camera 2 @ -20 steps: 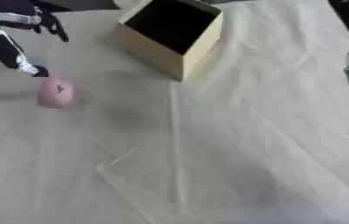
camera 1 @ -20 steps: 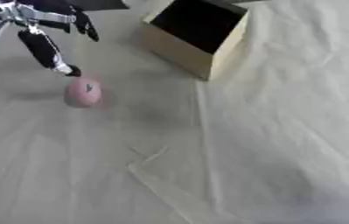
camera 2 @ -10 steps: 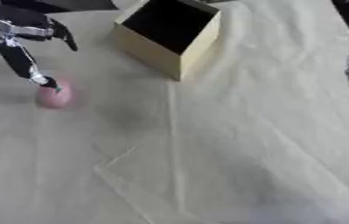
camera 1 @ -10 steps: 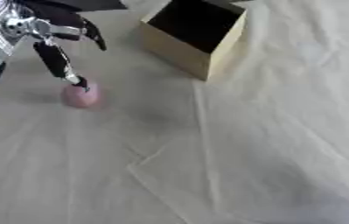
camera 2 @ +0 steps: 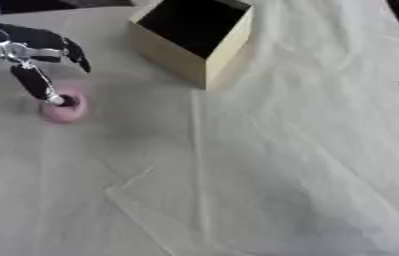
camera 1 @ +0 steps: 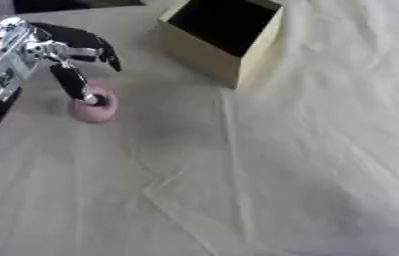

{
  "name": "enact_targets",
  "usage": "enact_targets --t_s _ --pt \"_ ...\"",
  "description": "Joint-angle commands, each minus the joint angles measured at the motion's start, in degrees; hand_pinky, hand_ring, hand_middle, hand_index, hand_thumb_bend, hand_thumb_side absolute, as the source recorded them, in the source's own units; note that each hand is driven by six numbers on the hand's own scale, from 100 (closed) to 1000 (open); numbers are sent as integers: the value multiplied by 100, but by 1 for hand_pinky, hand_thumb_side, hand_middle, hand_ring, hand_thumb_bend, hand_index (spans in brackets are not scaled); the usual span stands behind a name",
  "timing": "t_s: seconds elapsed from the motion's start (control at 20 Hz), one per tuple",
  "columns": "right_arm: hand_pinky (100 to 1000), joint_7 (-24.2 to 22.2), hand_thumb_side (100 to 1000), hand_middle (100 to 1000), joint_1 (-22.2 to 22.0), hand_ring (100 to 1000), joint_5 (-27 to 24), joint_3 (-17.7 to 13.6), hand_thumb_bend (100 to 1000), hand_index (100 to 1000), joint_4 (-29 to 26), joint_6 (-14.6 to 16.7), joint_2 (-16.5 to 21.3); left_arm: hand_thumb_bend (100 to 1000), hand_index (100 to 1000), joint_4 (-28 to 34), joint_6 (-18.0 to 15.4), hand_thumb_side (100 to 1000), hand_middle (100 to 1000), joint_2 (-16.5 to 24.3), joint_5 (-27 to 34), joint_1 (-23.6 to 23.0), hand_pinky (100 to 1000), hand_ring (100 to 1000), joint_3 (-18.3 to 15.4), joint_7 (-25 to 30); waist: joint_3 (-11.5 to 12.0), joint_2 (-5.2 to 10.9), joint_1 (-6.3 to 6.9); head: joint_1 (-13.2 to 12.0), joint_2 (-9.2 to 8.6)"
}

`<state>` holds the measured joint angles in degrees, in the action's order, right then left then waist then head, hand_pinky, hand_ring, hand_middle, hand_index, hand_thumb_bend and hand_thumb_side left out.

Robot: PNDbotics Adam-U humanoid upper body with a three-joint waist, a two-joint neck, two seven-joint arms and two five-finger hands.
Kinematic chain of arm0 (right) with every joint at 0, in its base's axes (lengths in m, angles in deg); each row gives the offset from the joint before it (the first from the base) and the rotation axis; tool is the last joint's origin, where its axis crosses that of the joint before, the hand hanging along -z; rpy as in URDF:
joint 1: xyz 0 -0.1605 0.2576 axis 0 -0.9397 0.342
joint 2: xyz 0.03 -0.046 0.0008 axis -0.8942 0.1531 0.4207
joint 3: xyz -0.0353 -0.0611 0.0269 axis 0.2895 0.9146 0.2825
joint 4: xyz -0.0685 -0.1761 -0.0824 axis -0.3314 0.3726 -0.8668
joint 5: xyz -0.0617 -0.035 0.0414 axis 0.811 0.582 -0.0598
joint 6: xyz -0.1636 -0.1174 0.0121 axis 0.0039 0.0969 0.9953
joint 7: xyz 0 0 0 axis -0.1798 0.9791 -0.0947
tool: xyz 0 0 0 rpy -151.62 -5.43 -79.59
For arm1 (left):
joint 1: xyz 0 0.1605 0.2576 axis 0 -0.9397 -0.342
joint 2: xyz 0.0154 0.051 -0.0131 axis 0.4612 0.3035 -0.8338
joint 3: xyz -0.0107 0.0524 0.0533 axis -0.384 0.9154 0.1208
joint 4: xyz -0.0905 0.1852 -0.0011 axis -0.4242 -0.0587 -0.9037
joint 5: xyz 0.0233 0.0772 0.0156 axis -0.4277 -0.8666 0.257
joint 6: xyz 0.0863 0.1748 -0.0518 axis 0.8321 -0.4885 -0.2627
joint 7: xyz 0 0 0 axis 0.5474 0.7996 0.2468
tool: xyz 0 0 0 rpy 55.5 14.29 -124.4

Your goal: Pick up objects on the table and place them in the box.

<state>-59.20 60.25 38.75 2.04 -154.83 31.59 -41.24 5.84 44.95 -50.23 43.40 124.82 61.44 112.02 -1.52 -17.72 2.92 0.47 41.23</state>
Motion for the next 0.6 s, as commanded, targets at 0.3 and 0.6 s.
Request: enact_targets --t_s 0.3,0.6 --pt "802 -5 794 600 41 637 -28 -56 100 774 -99 -18 64 353 834 978 217 261 752 538 465 -51 676 801 174 468 1 104 3 -7 -25" --pt "802 -7 795 599 28 636 -32 -54 100 773 -91 -20 58 417 883 1384 449 260 823 749 459 -101 766 875 168 648 16 108 6 0 -4"
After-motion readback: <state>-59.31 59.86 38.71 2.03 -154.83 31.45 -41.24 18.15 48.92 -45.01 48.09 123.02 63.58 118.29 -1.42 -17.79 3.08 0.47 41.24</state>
